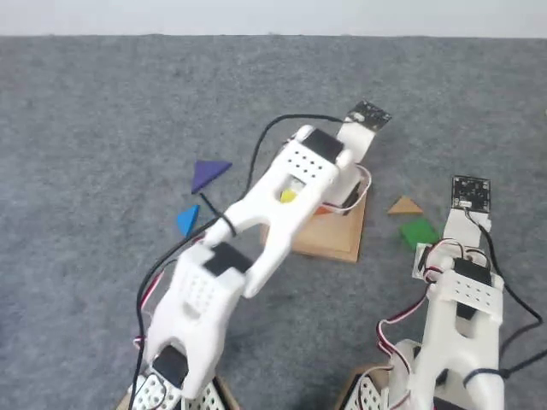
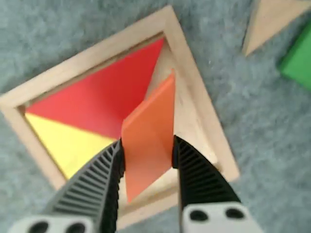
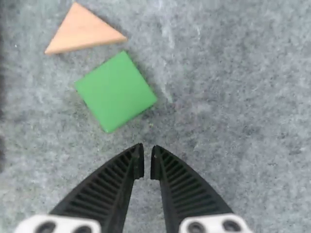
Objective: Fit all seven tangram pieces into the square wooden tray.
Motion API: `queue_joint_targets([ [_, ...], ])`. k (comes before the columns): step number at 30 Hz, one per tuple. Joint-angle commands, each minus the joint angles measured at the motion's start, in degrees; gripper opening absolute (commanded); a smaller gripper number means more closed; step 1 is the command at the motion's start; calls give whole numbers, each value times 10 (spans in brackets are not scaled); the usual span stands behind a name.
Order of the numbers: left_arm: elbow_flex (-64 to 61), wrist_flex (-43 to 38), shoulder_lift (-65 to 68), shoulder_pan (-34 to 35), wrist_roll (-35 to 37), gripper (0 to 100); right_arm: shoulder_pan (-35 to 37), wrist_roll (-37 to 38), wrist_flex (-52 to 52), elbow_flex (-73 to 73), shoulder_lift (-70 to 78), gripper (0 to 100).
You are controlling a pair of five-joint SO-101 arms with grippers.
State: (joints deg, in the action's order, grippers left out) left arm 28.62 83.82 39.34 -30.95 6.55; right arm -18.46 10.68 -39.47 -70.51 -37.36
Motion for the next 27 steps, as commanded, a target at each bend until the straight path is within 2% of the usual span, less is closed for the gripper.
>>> queue_joint_targets([
  [1, 154, 58, 69, -12, 26, 13, -4, -5, 5, 31, -1, 45],
  [7, 285, 113, 183, -11, 26, 25, -4, -5, 5, 31, 0, 45],
  [12, 390, 169, 230, -12, 27, 156, -3, -4, 5, 31, 1, 45],
  [14, 395, 169, 227, -11, 27, 188, -3, -4, 5, 31, 1, 45],
  [22, 338, 169, 169, -6, 26, 192, 11, -4, 6, 31, 4, 45],
  [27, 325, 169, 128, 28, 21, 192, 11, -4, 6, 31, 4, 45],
])
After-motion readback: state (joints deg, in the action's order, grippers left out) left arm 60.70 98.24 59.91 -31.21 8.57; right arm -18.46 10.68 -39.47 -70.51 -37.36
